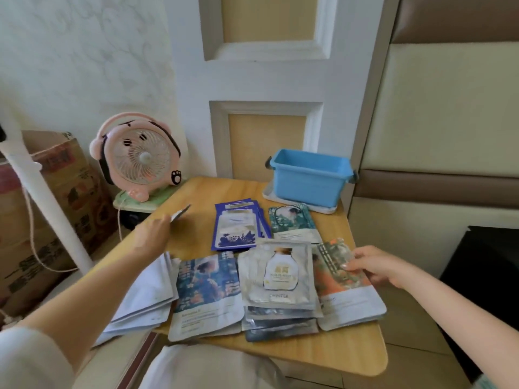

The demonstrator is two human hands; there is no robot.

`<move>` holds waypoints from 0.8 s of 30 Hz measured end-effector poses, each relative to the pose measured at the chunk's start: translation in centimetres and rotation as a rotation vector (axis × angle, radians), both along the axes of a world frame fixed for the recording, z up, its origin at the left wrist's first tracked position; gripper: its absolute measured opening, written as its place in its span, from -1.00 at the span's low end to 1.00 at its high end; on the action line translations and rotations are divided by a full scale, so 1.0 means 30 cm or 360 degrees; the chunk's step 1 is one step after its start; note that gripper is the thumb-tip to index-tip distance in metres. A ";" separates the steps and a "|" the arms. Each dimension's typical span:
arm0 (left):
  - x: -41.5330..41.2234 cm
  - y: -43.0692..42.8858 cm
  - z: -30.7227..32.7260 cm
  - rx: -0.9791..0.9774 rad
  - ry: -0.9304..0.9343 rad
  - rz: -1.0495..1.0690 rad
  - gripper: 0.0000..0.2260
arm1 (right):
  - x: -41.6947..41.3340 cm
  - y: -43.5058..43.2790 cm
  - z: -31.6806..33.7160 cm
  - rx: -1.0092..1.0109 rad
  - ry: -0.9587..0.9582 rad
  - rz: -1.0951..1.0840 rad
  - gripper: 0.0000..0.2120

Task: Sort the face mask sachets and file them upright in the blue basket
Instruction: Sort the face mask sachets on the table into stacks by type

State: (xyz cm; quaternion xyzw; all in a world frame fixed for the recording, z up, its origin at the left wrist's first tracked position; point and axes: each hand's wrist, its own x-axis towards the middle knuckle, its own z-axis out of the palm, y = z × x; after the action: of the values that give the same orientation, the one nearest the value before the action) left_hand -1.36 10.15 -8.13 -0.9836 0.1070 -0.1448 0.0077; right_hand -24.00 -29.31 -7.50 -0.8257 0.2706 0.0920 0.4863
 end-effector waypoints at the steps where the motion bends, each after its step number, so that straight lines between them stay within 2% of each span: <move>1: -0.014 -0.003 0.027 -0.0138 -0.0079 0.0046 -0.79 | 0.018 0.022 -0.001 -0.0198 0.0014 0.0043 -0.77; 3: -0.035 -0.006 0.072 -0.0594 -0.0125 0.0079 -0.76 | 0.058 0.064 0.001 -0.0799 -0.0056 0.0074 -0.62; 4: -0.048 -0.011 0.090 -0.0953 -0.0051 0.0049 -0.73 | 0.076 0.089 0.005 -0.1000 -0.0188 0.0018 -0.57; 6: -0.084 -0.024 0.123 -0.1741 0.0198 -0.0059 -0.68 | 0.104 0.138 0.012 -0.0933 -0.0507 -0.0110 -0.60; 7: -0.104 -0.032 0.136 -0.2010 0.0283 -0.0129 -0.65 | 0.117 0.160 0.010 -0.0860 -0.0626 -0.0137 -0.62; 9: -0.144 -0.043 0.150 -0.2293 0.0372 -0.0284 -0.65 | 0.132 0.205 -0.004 -0.0685 -0.0726 -0.0082 -0.55; 10: -0.158 -0.047 0.154 -0.2391 0.0406 -0.0343 -0.69 | 0.133 0.233 -0.009 -0.0496 -0.0723 -0.0057 -0.49; 13: -0.184 -0.062 0.170 -0.2624 0.0556 -0.0429 -0.80 | 0.118 0.328 -0.026 0.0101 -0.0569 -0.0036 -0.38; 15: -0.192 -0.075 0.184 -0.2760 0.0662 -0.0401 -0.84 | 0.110 0.373 -0.036 0.0143 -0.0544 0.0042 -0.36; 19: -0.210 -0.097 0.207 -0.2714 0.0794 -0.0436 -0.86 | 0.129 0.390 -0.014 -0.0176 -0.0792 0.0071 -0.37; 22: -0.234 -0.122 0.251 -0.2506 0.0775 -0.0586 -0.86 | 0.160 0.384 0.104 0.0027 -0.1289 -0.0042 -0.33; 24: -0.255 -0.148 0.289 -0.2334 0.0750 -0.0731 -0.90 | 0.190 0.361 0.186 0.0137 -0.1382 0.0099 -0.25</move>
State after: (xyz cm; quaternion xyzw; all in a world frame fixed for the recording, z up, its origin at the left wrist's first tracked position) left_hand -9.02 5.71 0.54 -0.6964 0.1831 0.0353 -0.6930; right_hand -18.31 -18.46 -1.91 -0.7745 0.0119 -0.2380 0.5859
